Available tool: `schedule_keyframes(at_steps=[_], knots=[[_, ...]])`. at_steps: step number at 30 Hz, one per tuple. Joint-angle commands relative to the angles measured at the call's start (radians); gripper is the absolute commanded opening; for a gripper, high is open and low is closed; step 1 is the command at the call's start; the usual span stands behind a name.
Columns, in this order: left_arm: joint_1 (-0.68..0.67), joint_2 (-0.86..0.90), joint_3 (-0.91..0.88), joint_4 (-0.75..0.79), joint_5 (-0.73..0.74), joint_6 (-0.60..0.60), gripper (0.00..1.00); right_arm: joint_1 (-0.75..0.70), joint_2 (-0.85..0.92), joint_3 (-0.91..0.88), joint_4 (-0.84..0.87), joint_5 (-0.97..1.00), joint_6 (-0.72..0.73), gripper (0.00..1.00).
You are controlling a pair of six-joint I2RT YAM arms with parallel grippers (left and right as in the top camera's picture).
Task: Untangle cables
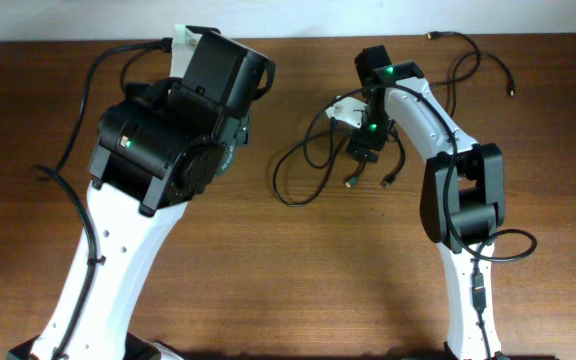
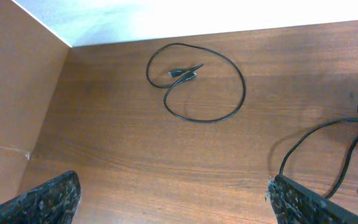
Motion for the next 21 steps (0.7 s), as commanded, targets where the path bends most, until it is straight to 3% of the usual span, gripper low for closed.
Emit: schedule_keyframes(at_steps=[1,21], knots=[[0.001,-0.001,-0.001,0.006,0.003,0.013,0.99,-0.015,0.067,-0.05,0.006,0.177,-0.024,0.98],[0.001,-0.001,-0.001,0.003,0.004,0.013,0.99,0.109,0.067,-0.052,0.007,0.06,-0.013,0.99]])
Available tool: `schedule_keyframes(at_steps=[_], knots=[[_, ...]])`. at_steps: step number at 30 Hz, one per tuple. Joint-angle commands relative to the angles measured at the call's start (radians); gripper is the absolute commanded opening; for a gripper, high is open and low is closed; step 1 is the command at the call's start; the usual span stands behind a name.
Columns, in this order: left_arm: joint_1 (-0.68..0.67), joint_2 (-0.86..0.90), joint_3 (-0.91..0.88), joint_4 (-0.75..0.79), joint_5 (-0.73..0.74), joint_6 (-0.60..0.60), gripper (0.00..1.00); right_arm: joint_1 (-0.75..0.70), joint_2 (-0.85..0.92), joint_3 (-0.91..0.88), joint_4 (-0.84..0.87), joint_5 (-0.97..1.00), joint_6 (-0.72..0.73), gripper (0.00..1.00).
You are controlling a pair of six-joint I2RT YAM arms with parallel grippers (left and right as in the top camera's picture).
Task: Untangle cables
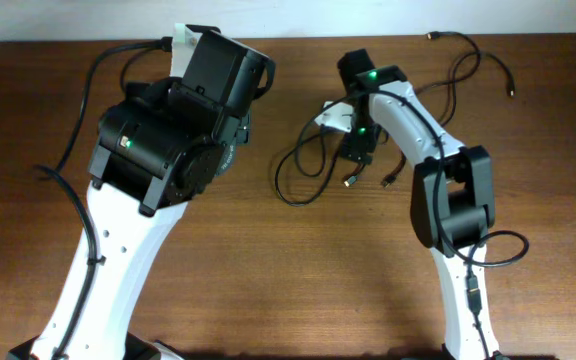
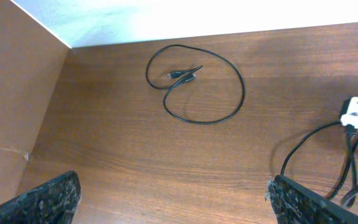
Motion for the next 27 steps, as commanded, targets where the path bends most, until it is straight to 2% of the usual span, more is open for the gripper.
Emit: schedule_keyframes(at_steps=[1,3,6,8,9,10,27], knots=[[0.001,-0.001,-0.001,-0.001,0.004,0.013,0.99,0.031,0.07,-0.053,0.007,-0.015,0.011,0.99],[0.001,-0.001,-0.001,-0.002,0.004,0.013,0.99,0.031,0.07,-0.053,0.006,-0.014,0.008,0.78],[0.001,-0.001,-0.001,-0.002,0.004,0.013,0.99,0.029,0.07,-0.055,-0.001,-0.015,-0.014,0.59],[0.001,-0.001,-0.001,-0.002,0.004,0.013,0.99,0.029,0.07,-0.06,-0.003,-0.014,-0.019,0.54],[0.001,-0.001,-0.001,-0.002,0.004,0.013,0.99,0.026,0.07,-0.06,-0.004,-0.015,-0.019,0.36],[0.001,-0.001,-0.001,-0.002,0.004,0.013,0.99,0.025,0.07,-0.06,-0.003,-0.021,-0.018,0.04],[0.001,-0.001,-0.001,-0.001,0.004,0.012,0.99,-0.023,0.061,-0.056,0.011,-0.038,0.019,0.05]])
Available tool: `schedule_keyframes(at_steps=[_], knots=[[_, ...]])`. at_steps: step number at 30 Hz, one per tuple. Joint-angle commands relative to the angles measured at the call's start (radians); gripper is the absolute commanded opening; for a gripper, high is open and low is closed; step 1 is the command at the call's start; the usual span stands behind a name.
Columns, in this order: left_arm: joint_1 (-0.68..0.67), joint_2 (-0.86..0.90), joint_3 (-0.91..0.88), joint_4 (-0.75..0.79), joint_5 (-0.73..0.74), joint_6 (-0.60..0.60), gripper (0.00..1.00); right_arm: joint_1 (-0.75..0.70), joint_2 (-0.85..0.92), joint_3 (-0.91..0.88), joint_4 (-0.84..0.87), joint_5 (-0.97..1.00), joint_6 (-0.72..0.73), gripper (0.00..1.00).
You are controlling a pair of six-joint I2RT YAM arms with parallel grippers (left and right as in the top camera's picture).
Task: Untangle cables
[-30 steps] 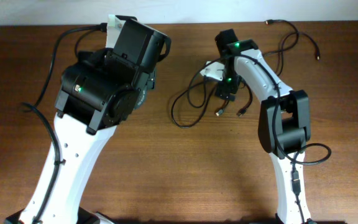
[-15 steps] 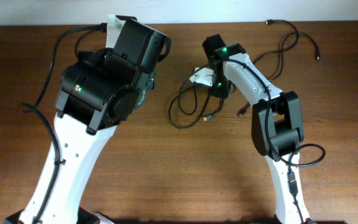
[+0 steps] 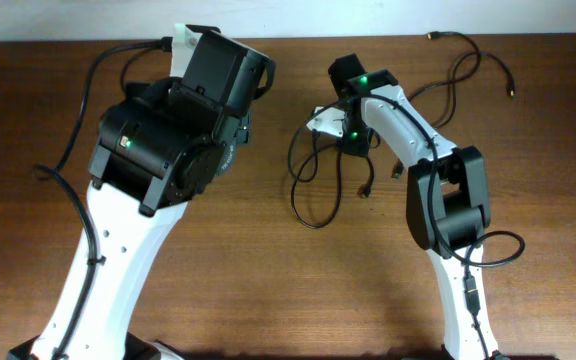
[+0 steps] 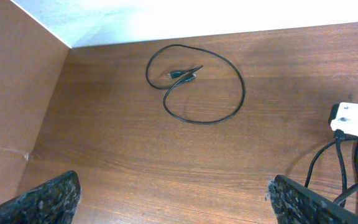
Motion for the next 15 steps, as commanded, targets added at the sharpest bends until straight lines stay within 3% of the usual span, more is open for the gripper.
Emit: schedule_keyframes(at_steps=[1,15], knots=[[0.001,-0.001,-0.001,0.0,0.004,0.012,0.99,-0.04,0.053,-0.039,-0.001,0.003,0.018,0.04],[0.001,0.033,-0.001,0.002,0.026,0.012,0.99,-0.077,-0.266,-0.032,-0.028,0.011,0.048,0.04]])
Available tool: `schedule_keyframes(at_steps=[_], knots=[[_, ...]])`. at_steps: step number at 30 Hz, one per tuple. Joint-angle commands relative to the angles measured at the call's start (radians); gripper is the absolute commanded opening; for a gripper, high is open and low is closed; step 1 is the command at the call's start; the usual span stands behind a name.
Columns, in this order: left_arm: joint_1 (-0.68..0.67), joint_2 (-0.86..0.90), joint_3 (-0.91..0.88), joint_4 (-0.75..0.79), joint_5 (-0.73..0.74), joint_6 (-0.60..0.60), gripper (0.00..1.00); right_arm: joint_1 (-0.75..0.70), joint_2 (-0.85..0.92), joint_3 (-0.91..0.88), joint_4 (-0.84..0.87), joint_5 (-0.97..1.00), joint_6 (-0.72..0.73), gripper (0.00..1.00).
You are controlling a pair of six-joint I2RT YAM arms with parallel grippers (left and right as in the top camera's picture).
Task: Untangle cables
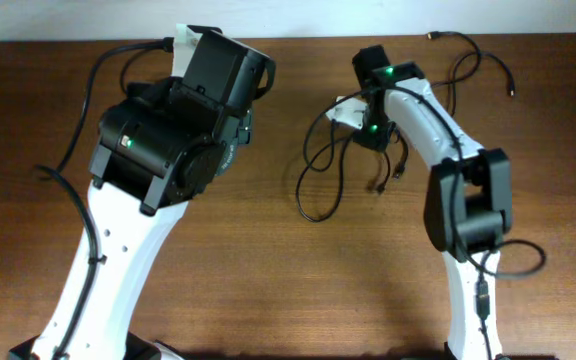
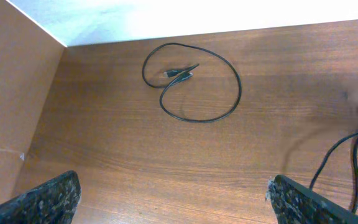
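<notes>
A tangle of black cables (image 1: 320,160) with a white plug (image 1: 346,108) hangs from my right gripper (image 1: 372,134), which is shut on it near the plug. One long loop reaches down to the table, and two loose ends (image 1: 378,185) dangle beside it. My left gripper (image 2: 179,208) is open with nothing between its fingers (image 2: 42,202). It hovers over a separate coiled black cable (image 2: 191,84) lying flat. The white plug and its cables (image 2: 353,162) show at the right edge of the left wrist view.
Another black cable (image 1: 468,62) lies spread at the table's back right corner. A white wall (image 2: 166,15) borders the far table edge. The bulky left arm (image 1: 168,140) covers the table's back left in the overhead view.
My right gripper has moved to the right with the plug and tangle. In the left wrist view the plug went from mid-right to the very edge. The left gripper shifted only slightly.
My right gripper held the tangle near the plug, with a wide loop spread out to the left. Over the following moments it stood further left, and the loop drew into a narrow hanging one. Now it is back to the right. The left gripper stayed open.
</notes>
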Motion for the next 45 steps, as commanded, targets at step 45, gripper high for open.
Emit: schedule_keyframes(at_steps=[45], knots=[[0.002,0.041,-0.001,0.071,-0.017,0.099,0.99,-0.889,-0.391,-0.103,0.047,-0.101,0.769,0.04]])
